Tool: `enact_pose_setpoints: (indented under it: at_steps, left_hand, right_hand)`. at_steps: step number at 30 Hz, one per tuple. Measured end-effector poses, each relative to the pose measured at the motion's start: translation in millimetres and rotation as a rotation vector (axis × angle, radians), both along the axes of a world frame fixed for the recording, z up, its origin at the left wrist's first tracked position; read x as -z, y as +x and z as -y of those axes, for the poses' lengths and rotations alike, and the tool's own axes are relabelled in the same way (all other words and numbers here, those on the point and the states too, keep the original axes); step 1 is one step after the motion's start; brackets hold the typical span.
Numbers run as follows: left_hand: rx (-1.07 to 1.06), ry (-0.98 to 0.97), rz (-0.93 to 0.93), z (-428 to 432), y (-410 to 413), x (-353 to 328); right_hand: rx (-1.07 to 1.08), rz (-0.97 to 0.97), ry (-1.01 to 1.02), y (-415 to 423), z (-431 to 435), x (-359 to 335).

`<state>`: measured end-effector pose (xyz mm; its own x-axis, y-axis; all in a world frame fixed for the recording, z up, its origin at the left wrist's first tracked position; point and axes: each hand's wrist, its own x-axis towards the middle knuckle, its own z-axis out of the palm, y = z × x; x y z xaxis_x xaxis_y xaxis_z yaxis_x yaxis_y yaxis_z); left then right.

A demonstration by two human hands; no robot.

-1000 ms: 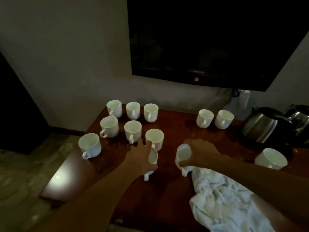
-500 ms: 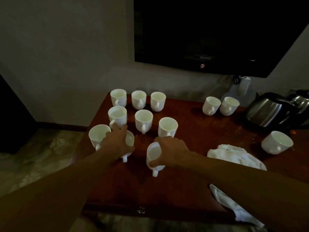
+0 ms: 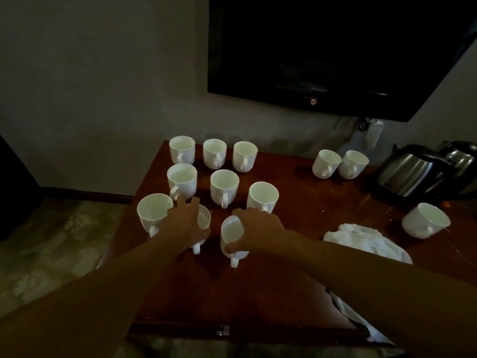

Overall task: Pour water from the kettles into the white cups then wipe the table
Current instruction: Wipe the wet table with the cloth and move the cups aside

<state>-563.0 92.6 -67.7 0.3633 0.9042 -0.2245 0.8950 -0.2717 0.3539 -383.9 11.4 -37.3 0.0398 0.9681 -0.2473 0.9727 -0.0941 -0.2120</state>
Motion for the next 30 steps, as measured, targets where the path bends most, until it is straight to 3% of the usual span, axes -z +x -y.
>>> enact_pose_setpoints:
  at_steps: [5,13,20,30]
  left_hand:
    - [-0.014,-0.052,0.002,-10,8,-32]
    - [0.089,0.124,-0.076,-21,55,-97]
    - [0.193,0.139,-0.108,-25,153,-110]
    - [0.305,0.198,-0.246,-60,327,-96]
  right_hand:
    - [0.009,0.009,0.007,2,0,-14]
    - [0.168,-0.013,0.048,62,10,-62]
    - [0.29,0.003,0.066,169,27,-93]
    - [0.401,-0.021,0.019,334,3,-64]
